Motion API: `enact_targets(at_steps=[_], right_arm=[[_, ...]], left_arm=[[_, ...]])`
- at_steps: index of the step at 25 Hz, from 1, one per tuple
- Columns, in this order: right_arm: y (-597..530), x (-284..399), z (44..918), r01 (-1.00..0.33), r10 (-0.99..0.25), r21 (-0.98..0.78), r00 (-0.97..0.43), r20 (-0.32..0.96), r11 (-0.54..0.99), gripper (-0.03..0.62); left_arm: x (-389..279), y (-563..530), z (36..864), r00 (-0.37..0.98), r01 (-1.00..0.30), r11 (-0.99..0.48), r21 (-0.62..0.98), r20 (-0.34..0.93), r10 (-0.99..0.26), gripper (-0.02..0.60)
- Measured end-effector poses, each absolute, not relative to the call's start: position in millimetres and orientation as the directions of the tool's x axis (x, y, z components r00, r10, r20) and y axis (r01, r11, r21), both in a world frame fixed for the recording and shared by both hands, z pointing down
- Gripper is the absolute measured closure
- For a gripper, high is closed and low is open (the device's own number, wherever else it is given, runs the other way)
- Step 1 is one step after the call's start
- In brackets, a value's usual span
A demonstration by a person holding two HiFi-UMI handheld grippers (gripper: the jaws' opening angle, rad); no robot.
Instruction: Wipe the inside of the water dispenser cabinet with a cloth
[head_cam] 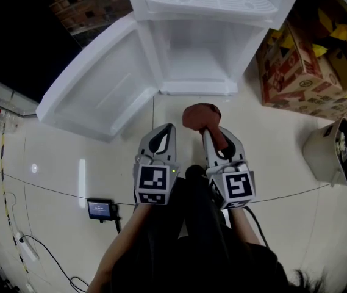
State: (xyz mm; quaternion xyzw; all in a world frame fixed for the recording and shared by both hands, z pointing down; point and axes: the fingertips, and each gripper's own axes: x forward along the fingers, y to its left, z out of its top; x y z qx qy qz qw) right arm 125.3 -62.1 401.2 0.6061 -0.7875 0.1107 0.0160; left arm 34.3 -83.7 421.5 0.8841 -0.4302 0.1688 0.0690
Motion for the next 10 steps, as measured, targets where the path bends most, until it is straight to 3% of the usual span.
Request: enact_targets(at_steps=[10], right_arm=[[-62.9, 126.6, 402.7, -0.959, -0.955, -0.166, -0.255, 0.153, 0.229, 0.522]], left_arm=[[27.0, -84.3, 422.2, 0.560, -0.795, -0.606, -0.020, 0.358, -0.747, 0.595]])
